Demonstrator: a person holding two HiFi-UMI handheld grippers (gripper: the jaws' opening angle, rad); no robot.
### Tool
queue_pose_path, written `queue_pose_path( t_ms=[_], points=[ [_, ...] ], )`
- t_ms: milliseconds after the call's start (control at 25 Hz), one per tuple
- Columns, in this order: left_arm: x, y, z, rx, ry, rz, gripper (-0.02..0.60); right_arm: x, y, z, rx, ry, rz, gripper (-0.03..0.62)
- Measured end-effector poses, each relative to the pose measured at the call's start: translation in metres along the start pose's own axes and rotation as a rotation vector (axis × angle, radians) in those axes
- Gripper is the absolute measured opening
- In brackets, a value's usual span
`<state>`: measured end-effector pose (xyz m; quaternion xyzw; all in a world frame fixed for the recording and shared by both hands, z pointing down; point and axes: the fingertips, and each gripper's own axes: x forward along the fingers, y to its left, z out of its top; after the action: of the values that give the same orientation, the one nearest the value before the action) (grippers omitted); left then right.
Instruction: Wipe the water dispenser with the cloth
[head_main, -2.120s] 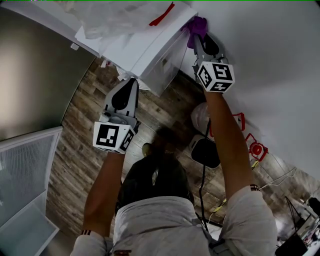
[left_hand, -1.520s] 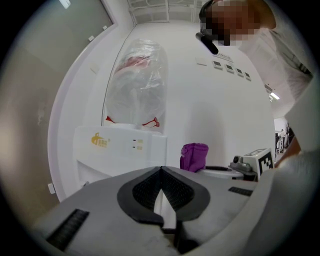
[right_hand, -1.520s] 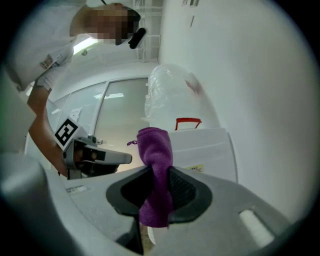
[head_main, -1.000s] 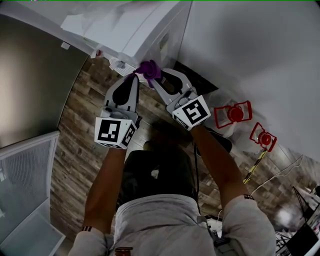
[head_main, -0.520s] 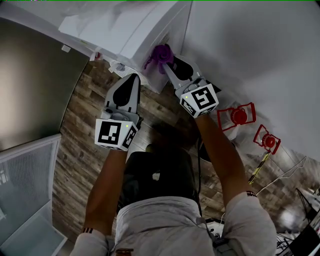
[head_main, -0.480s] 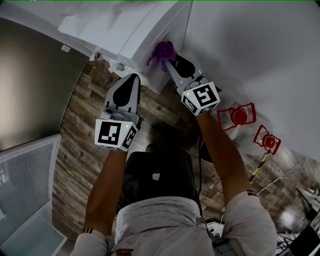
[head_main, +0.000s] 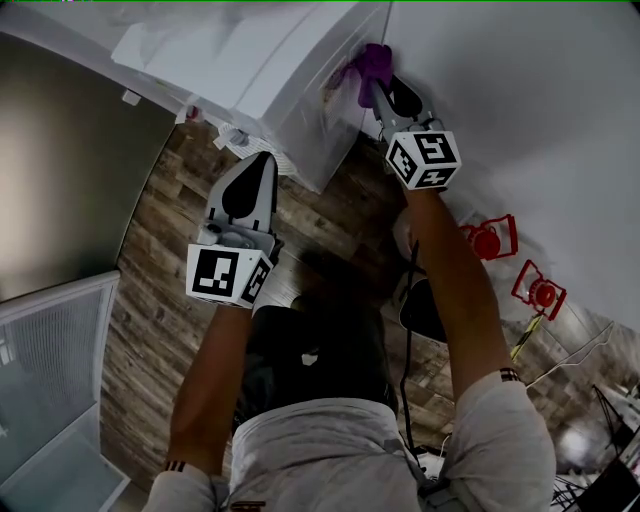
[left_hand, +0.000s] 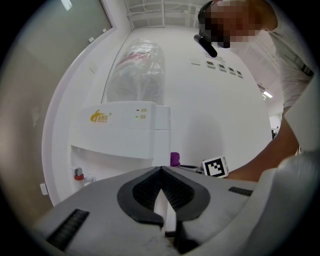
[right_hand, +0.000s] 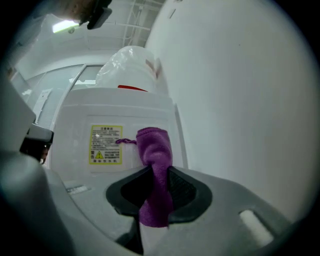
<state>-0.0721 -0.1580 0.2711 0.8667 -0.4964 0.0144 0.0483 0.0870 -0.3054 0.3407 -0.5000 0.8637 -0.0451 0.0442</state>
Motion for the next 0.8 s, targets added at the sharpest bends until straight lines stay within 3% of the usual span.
queue_pose_path(
  t_ms=[360, 520, 800],
  points=[
    [-0.003, 0.006, -0.009, 0.010, -0.002, -0.003, -0.002, 0.005, -0.030, -0.002, -0.007, -0.005, -0.075, 0.091],
    [-0.005, 0.002, -0.016, 0.005, 0.007, -0.016, -0.002, -0.011, -0.008, 0.011, -0.016, -0.045, -0.012, 0.092],
    [-0.012, -0.003, -0.032, -0.013, 0.033, -0.035, -0.002, -0.063, 0.069, 0.016, -0.004, -0.097, 0.141, 0.092]
  ],
)
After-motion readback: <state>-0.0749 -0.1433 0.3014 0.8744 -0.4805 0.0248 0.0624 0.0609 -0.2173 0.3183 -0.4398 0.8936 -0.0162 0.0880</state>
